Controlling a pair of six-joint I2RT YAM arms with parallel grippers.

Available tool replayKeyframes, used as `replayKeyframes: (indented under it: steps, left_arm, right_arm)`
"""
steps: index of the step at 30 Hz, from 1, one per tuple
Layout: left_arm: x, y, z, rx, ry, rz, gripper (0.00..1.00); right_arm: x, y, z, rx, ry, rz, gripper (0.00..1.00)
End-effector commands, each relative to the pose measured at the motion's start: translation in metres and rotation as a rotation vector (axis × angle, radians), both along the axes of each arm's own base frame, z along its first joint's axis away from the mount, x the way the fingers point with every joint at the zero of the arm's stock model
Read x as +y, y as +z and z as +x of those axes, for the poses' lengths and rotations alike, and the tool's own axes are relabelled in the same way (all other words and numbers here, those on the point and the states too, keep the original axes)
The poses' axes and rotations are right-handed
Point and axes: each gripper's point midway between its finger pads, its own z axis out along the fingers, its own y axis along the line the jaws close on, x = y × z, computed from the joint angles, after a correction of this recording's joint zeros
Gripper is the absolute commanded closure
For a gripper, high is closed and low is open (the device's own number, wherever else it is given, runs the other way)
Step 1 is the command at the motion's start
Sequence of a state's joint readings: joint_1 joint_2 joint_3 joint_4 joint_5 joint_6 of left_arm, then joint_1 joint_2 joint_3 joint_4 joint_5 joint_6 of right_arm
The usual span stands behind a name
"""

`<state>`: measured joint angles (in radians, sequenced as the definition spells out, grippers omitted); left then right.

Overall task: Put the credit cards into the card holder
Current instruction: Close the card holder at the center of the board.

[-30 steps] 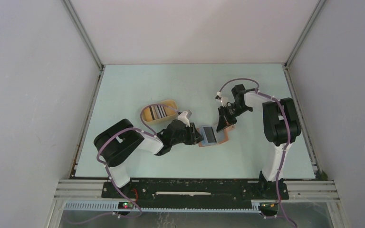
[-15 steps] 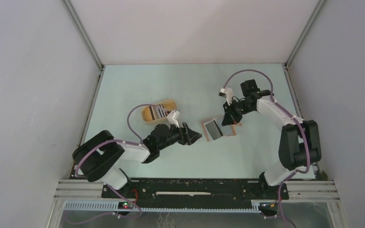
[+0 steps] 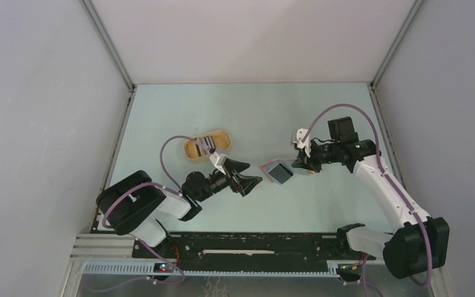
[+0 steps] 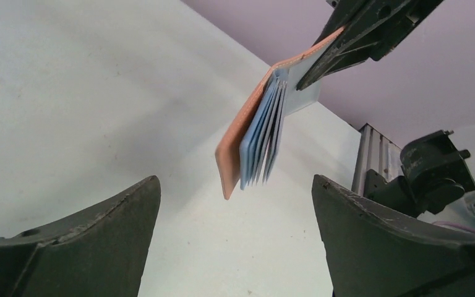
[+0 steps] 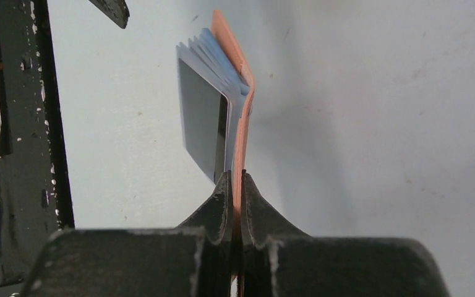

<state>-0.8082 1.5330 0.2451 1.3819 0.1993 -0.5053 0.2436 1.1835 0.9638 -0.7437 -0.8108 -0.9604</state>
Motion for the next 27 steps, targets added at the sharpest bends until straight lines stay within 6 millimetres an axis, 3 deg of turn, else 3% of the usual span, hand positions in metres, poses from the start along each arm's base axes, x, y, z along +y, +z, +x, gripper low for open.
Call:
replayKeyframes:
  steps: [1,6,10,17,20,27]
  left_arm:
    - [-0.003,0.041,-0.012,-0.242,-0.072,-0.044,0.02]
    - [0.001,0.046,-0.020,-0.329,-0.094,-0.019,0.00]
    - [-0.008,0.046,-0.031,-0.339,-0.182,-0.021,0.02]
    - [-0.019,0.049,-0.050,-0.353,-0.311,-0.036,0.29]
    - [-0.022,0.051,-0.054,-0.349,-0.350,-0.045,0.34]
    - [-0.042,0.046,-0.057,-0.294,-0.408,-0.055,0.28]
  right_arm:
    - [0.008,0.021,-0.011,-0.135,0.125,0.041,1.00]
    - [0.010,0.031,-0.020,-0.163,0.155,0.069,1.00]
    - [0.013,0.037,-0.025,-0.166,0.165,0.095,1.00]
    - [0.017,0.033,-0.019,-0.106,0.130,0.113,1.00]
    - [0.018,0.028,-0.013,-0.052,0.097,0.119,1.00]
    - [0.031,0.017,-0.015,0.099,0.101,0.145,1.00]
